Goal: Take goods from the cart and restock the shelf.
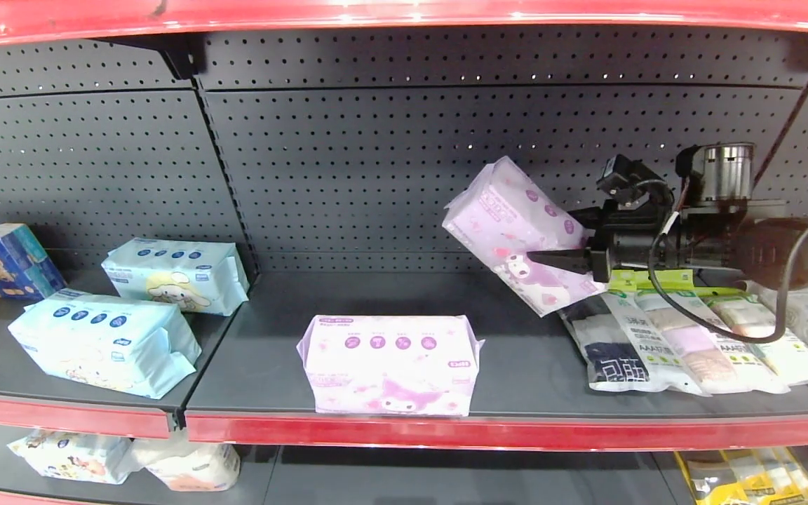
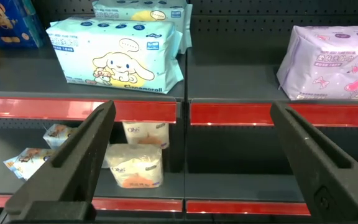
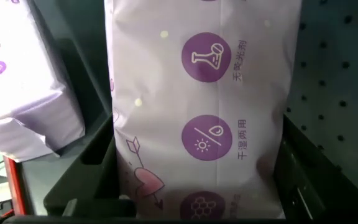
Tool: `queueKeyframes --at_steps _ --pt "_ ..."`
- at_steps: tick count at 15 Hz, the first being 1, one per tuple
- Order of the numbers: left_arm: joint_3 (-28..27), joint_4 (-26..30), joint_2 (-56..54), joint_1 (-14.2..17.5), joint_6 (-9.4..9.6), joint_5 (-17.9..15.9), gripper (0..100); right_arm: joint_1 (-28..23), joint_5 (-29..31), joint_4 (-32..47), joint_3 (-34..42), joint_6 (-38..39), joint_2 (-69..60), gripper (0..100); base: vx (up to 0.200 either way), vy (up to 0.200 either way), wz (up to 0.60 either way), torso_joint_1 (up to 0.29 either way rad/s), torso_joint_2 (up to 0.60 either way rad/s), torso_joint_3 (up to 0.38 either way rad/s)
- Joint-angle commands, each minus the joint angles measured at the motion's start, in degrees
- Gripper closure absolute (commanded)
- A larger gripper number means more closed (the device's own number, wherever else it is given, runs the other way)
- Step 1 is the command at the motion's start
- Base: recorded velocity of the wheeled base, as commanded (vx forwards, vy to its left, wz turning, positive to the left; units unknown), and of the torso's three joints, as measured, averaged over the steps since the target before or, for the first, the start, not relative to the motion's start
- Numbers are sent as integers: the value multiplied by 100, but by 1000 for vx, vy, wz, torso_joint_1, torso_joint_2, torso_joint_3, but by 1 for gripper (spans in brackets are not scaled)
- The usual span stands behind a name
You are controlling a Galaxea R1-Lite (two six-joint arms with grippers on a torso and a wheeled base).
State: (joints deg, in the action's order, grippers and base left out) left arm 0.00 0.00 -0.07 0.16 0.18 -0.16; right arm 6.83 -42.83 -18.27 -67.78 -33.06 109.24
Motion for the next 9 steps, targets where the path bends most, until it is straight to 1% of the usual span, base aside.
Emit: queueKeyframes --at_steps 1,6,9 --pt "0 0 7 2 -1 -2 0 82 -24 -1 -113 -34 247 100 0 0 0 0 0 0" --pt "0 0 7 2 -1 -2 0 381 -77 -1 -332 -218 519 100 0 0 0 0 0 0" --pt "0 0 7 2 -1 -2 0 407 -77 -1 -394 -324 686 100 0 0 0 0 0 0"
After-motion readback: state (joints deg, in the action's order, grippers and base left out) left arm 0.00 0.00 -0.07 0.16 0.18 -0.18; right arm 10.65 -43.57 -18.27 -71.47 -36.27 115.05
